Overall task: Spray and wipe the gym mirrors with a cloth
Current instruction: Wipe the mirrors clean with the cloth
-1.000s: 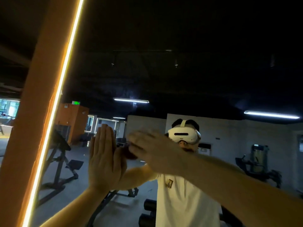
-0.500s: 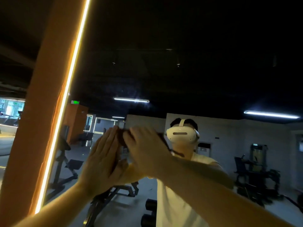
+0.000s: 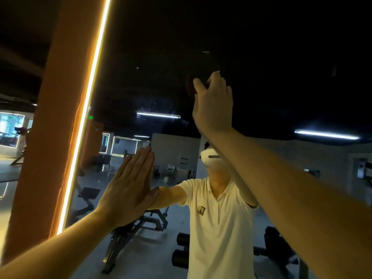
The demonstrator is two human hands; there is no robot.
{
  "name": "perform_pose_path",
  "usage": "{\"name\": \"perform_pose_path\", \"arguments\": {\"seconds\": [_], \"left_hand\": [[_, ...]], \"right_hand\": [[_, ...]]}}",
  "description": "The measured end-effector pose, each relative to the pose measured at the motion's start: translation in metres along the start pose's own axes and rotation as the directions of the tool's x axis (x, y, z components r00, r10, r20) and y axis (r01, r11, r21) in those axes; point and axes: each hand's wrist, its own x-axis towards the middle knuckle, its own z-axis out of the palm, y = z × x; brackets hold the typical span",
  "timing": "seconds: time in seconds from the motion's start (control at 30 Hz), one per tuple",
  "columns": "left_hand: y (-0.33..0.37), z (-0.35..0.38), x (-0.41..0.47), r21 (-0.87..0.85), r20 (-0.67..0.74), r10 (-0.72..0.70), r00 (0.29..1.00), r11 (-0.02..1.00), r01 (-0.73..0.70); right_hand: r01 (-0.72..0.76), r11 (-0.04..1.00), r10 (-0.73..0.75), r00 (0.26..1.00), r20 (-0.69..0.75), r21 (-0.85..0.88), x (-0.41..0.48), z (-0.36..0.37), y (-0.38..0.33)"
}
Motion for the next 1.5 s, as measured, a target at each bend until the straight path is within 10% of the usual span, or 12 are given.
{"name": "perform_pose_path", "arguments": {"seconds": [0.33, 0.7, 0.93, 1.13, 1.33, 1.5], "left_hand": [[0.009, -0.006, 0.000, 0.026, 0.050, -0.012, 0.999, 1.000, 0.011], [0.023, -0.013, -0.001, -0.095, 0.152, -0.175, 0.973, 0.977, 0.191], [0.033, -0.027, 0.002, -0.113, 0.255, -0.270, 0.928, 0.945, 0.306], [0.029, -0.030, -0.001, -0.125, 0.218, -0.214, 0.952, 0.962, 0.245], [0.022, -0.021, -0.007, -0.147, 0.073, -0.138, 0.988, 0.978, 0.147], [-0.013, -0.018, -0.015, -0.167, -0.083, -0.014, 0.996, 0.986, 0.000]], "right_hand": [[0.404, 0.899, -0.431, 0.884, 0.182, 0.170, -0.184, -0.028, -0.022], [0.403, 0.887, -0.445, 0.877, 0.181, 0.226, -0.213, -0.046, -0.014], [0.662, 0.710, -0.704, 0.681, 0.201, 0.241, -0.218, -0.056, 0.005], [0.294, 0.955, -0.297, 0.952, 0.071, 0.049, -0.062, -0.021, 0.041], [-0.040, 0.998, 0.042, 0.999, -0.028, 0.055, -0.018, -0.003, 0.003], [0.246, 0.963, -0.260, 0.956, 0.134, 0.110, -0.130, -0.001, -0.061]]}}
